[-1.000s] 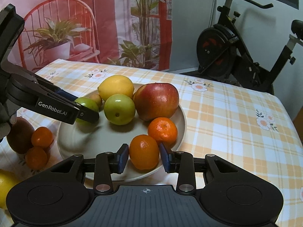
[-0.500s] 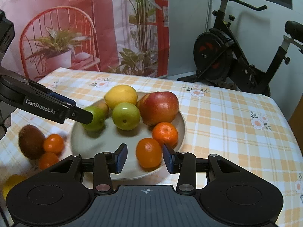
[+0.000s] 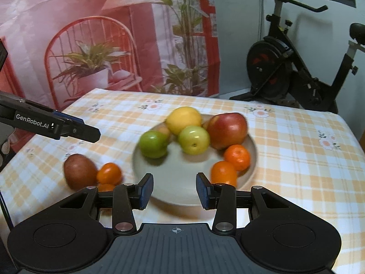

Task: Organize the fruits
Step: 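Withdraw both tools from the plate toward the large yellow lemon, then close both tools around the large yellow lemon from opposite sides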

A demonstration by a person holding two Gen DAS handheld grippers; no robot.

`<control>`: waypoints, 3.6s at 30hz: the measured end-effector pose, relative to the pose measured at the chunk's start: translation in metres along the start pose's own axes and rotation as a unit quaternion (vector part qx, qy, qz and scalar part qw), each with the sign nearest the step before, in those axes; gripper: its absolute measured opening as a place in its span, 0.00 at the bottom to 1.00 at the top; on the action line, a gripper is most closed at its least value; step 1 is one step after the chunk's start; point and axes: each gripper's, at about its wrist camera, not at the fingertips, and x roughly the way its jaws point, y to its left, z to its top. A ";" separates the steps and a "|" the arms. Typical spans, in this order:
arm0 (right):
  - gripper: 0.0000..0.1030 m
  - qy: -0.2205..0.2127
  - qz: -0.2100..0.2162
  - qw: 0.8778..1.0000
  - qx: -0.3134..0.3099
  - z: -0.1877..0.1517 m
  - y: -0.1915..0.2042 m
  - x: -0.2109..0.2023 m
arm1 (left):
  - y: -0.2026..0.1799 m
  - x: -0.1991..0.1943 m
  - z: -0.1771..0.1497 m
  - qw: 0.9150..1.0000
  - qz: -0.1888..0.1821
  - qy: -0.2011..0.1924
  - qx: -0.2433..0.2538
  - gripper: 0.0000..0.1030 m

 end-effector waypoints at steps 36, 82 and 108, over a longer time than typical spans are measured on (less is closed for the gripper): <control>0.42 0.053 0.060 0.996 -0.032 -0.029 0.068 -0.014 | 0.016 -0.032 -0.073 0.999 -0.032 0.015 -0.040 0.56; 0.48 0.092 0.140 0.985 -0.052 -0.056 0.095 0.004 | 0.012 -0.015 -0.091 0.987 -0.111 0.051 -0.108 0.54; 0.50 0.079 0.126 0.988 -0.027 -0.059 0.086 0.008 | 0.011 -0.004 -0.088 0.982 -0.136 0.050 -0.119 0.48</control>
